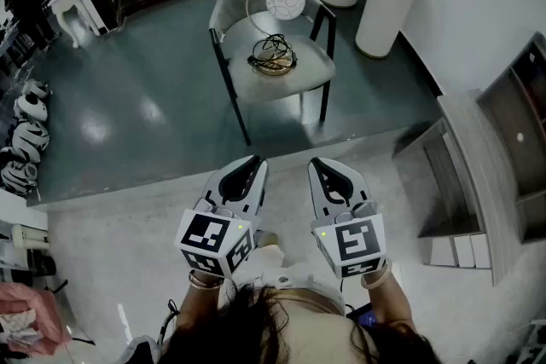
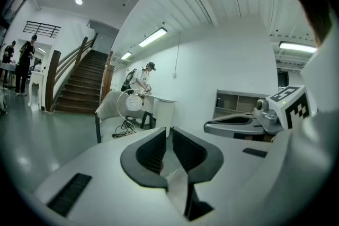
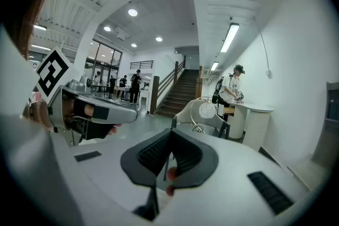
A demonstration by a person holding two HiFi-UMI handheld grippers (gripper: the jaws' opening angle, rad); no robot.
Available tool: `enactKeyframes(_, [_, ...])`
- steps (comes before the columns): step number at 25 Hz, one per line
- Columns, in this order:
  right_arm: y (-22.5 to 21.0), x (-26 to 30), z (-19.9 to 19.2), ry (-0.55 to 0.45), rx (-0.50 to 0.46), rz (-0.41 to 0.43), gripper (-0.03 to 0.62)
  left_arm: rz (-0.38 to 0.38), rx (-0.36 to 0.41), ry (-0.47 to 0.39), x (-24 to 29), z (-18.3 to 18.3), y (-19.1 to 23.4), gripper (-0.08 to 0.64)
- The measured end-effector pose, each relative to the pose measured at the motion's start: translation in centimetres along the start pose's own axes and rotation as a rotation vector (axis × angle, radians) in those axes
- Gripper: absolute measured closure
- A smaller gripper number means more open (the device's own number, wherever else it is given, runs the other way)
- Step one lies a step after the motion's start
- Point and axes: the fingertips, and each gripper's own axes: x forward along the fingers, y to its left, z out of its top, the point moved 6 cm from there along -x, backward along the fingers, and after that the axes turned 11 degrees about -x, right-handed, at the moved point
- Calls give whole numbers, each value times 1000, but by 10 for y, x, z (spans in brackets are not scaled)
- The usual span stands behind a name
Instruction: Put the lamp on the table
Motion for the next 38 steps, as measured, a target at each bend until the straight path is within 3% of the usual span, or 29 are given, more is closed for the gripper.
enactKeyframes(12, [-3, 55, 11, 4, -6, -49, 569, -33, 26, 1, 21, 15, 50, 517])
enactKeyframes(20, [-6, 71, 9, 18, -15, -55, 569, -52, 0, 18, 38, 15, 68, 515])
enactKeyframes(28, [-41, 97, 0, -7, 11, -66, 569, -52, 10, 13, 81, 25, 78, 517])
enactKeyframes(38, [-90, 158, -2, -18, 27, -18, 569, -32, 7, -14, 151, 54, 100, 517])
